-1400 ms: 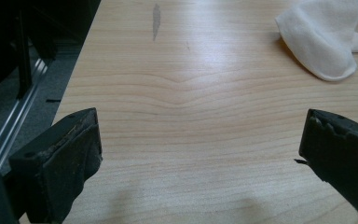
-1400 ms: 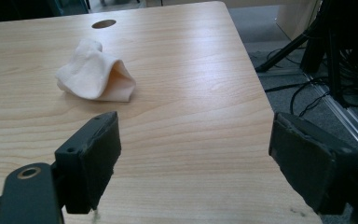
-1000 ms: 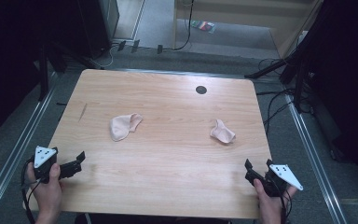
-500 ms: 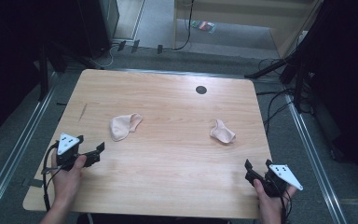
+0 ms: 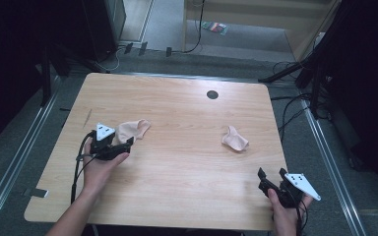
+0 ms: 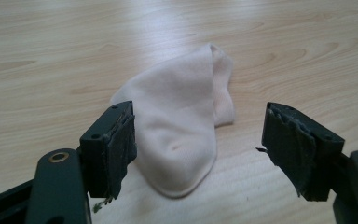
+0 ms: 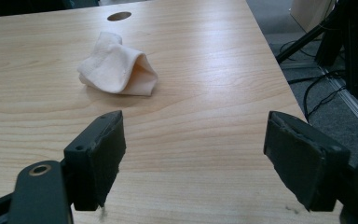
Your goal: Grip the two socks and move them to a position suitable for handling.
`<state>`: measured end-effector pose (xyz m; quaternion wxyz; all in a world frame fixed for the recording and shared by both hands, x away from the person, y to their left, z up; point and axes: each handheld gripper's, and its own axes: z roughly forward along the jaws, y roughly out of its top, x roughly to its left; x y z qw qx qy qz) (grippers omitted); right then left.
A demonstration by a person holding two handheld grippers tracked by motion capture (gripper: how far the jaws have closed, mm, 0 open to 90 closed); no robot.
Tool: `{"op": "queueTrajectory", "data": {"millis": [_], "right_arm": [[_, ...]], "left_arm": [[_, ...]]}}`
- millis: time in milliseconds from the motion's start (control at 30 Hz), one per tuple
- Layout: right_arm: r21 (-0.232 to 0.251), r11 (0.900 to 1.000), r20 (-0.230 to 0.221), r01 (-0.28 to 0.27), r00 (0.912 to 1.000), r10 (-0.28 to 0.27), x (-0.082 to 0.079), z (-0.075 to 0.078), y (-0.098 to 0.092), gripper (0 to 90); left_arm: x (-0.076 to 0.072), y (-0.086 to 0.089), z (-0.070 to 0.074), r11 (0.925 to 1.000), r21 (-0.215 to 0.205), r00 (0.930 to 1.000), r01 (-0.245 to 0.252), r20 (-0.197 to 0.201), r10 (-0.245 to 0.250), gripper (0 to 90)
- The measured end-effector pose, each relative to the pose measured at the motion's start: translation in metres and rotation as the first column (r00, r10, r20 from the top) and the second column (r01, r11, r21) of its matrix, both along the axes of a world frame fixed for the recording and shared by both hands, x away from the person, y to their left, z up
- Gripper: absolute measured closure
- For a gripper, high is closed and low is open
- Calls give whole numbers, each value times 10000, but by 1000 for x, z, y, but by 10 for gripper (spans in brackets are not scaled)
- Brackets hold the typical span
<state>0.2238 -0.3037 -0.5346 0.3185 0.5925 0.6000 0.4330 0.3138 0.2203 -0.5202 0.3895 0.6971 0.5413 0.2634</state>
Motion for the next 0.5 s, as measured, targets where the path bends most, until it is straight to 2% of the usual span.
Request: {"op": "queueTrajectory", "data": {"millis": [33, 67, 167, 233, 367, 400, 500], "right_arm": [[0, 10000, 0, 0, 10000, 0, 0, 0, 0, 210], [-10, 10000, -16, 9, 10000, -9, 1, -1, 0, 210], [-62, 10000, -55, 12, 10000, -12, 1, -1, 0, 210], [-105, 9999, -84, 4, 10000, -5, 2, -2, 1, 210], [-129, 9999, -73, -30, 10000, 29, 2, -2, 1, 209], [-140, 9999, -80, -45, 10000, 44, 2, -2, 1, 209], [-120, 9999, -87, -45, 10000, 44, 2, -2, 1, 207]], "left_arm": [[0, 0, 0, 10000, 0, 10000, 0, 0, 0, 266], [8, -5, 0, 9999, 159, 10000, -16, -57, 17, 271], [16, -9, -1, 9996, 274, 9998, -68, -180, 73, 294], [28, -12, -3, 9991, 360, 9989, -206, -404, 220, 299], [37, -14, -6, 9984, 493, 9976, -292, -606, 321, 295], [42, -15, -10, 9981, 505, 9959, -350, -819, 390, 294], [46, -17, -14, 9973, 576, 9942, -453, -946, 506, 286]]}}
